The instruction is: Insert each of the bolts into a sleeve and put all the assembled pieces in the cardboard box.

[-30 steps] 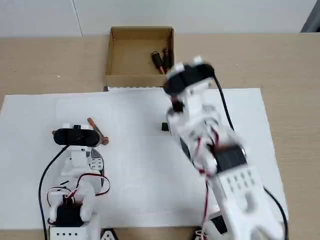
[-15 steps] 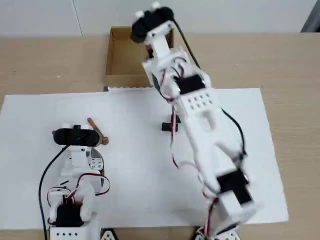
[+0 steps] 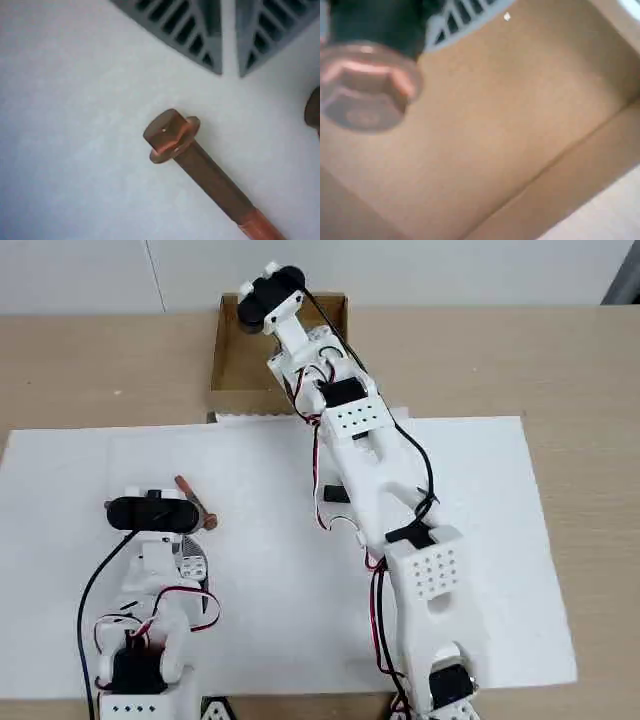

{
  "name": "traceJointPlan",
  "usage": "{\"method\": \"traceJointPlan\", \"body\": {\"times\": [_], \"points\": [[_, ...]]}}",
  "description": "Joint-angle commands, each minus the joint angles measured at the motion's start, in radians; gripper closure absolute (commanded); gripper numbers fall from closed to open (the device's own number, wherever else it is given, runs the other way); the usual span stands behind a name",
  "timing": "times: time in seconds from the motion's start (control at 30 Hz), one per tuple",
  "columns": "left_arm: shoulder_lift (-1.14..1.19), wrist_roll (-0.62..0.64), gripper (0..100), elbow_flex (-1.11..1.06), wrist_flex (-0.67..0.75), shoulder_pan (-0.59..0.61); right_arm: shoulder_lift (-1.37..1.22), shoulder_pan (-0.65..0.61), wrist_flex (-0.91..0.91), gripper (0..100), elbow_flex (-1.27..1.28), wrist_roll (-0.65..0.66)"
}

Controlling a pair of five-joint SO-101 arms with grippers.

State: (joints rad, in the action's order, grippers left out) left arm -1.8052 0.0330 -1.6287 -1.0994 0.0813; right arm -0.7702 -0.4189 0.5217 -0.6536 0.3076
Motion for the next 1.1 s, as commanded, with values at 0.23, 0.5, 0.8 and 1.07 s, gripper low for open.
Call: {"method": "traceJointPlan", "body": {"times": [0.23, 0.5, 0.8, 1.07], "points": [[-0.011, -0.006, 99, 0.005, 0.015, -0.002, -0.004, 0.004, -0.025, 85.0, -0.094, 0.009], [-0.011, -0.006, 99, 0.005, 0.015, -0.002, 0.079, 0.007, 0.081, 87.6, -0.094, 0.006], [-0.011, -0.006, 99, 0.005, 0.015, -0.002, 0.366, 0.002, 0.605, 87.6, -0.094, 0.003], [-0.011, -0.002, 99, 0.005, 0.015, 0.005, 0.518, 0.002, 0.909, 87.6, -0.094, 0.003]]}}
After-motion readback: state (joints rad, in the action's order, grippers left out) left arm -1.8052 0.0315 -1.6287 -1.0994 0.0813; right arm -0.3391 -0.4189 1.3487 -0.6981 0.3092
